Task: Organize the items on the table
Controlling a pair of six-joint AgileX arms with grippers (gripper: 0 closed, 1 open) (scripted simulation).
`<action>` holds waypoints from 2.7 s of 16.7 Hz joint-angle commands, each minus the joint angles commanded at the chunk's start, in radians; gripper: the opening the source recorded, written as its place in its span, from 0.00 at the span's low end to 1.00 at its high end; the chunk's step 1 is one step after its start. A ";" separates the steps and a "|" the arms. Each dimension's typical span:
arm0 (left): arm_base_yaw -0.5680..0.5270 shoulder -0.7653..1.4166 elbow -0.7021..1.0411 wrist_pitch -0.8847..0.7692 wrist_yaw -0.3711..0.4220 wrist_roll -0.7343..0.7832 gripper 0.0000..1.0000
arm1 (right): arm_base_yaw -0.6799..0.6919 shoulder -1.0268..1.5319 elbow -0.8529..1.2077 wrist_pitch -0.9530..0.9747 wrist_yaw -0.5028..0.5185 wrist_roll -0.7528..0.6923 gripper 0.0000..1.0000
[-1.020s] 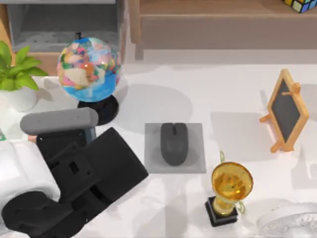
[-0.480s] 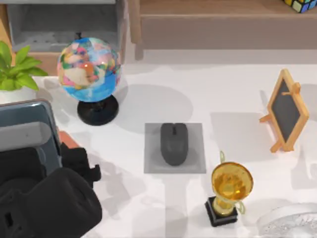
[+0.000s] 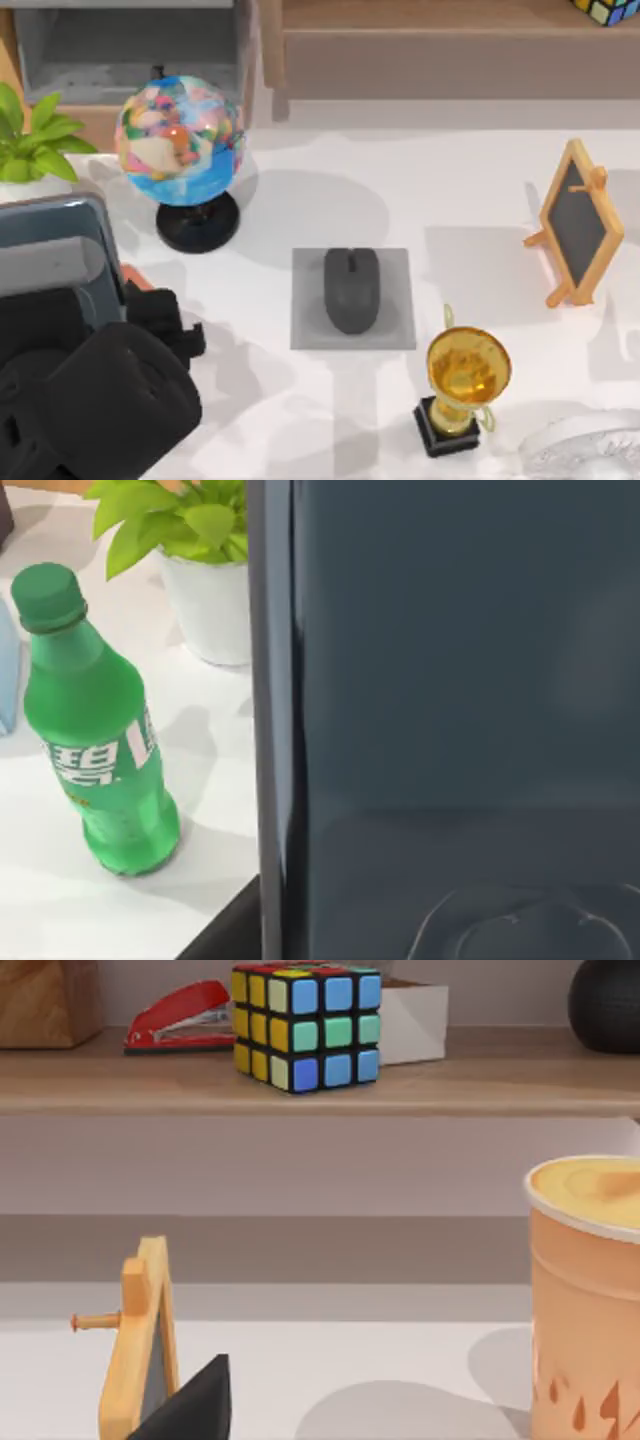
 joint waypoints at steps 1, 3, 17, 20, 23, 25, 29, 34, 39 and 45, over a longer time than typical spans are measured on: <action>0.016 -0.001 -0.007 0.027 0.007 0.025 0.00 | 0.000 0.000 0.000 0.000 0.000 0.000 1.00; 0.052 0.000 -0.024 0.089 0.025 0.081 0.00 | 0.000 0.000 0.000 0.000 0.000 0.000 1.00; 0.223 0.038 -0.115 0.393 0.142 0.301 0.00 | 0.000 0.000 0.000 0.000 0.000 0.000 1.00; 0.223 0.038 -0.115 0.393 0.142 0.301 0.23 | 0.000 0.000 0.000 0.000 0.000 0.000 1.00; 0.223 0.038 -0.115 0.393 0.142 0.301 0.45 | 0.000 0.000 0.000 0.000 0.000 0.000 1.00; 0.223 0.038 -0.115 0.393 0.142 0.301 0.60 | 0.000 0.000 0.000 0.000 0.000 0.000 1.00; 0.223 0.038 -0.115 0.393 0.142 0.301 0.90 | 0.000 0.000 0.000 0.000 0.000 0.000 1.00; 0.223 0.038 -0.115 0.393 0.142 0.301 1.00 | 0.000 0.000 0.000 0.000 0.000 0.000 1.00; 0.223 0.038 -0.115 0.393 0.142 0.301 1.00 | 0.000 0.000 0.000 0.000 0.000 0.000 1.00; 0.150 -0.002 -0.111 0.281 0.107 0.188 1.00 | 0.000 0.000 0.000 0.000 0.000 0.000 1.00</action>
